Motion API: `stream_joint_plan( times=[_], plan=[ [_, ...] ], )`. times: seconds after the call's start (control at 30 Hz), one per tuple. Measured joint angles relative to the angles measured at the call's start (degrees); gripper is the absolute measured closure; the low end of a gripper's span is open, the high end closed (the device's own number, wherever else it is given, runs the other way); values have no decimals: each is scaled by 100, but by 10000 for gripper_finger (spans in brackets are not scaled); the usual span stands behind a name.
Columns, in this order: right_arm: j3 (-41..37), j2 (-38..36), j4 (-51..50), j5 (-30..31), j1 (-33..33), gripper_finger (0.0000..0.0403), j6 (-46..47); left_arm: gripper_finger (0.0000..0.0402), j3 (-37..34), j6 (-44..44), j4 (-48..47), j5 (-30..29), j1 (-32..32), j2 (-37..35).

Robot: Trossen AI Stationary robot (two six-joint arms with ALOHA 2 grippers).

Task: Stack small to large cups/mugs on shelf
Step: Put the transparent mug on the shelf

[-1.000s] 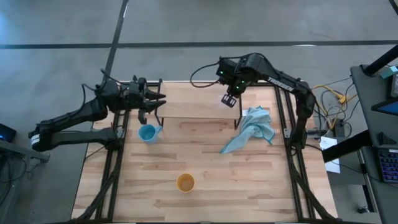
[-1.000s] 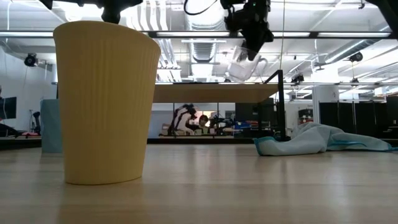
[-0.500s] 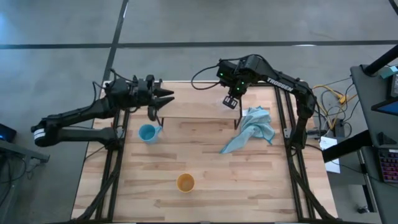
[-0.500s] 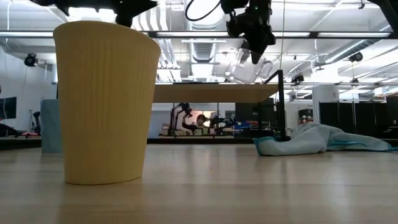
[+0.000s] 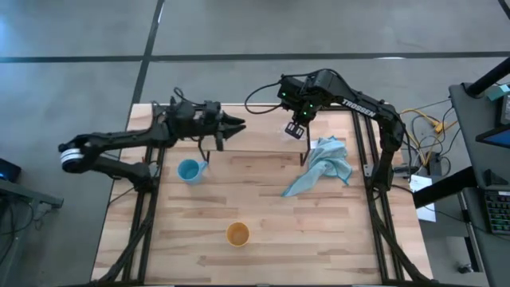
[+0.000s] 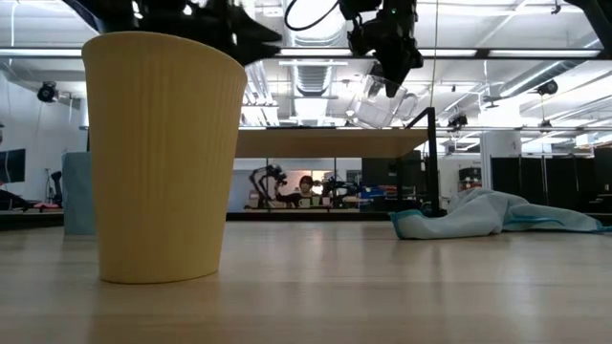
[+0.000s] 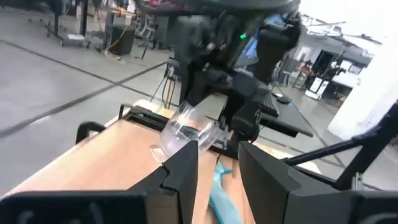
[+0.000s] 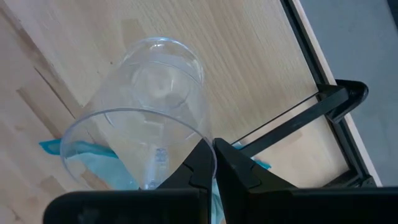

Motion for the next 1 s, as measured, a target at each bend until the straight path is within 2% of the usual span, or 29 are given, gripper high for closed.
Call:
stream_joint_plan(
  times=[0.27,0.53,1.0],
  plan=[
    [0,0,26,-1,0,394,-1,299,243,-289,1501,133,-56,1245],
    [0,0,39,-2,0,394,0,302,922,-318,1536,389,-74,2307],
    [-2,0,37,-4,0,394,0,399,1692,-324,1526,426,-143,3336]
  ],
)
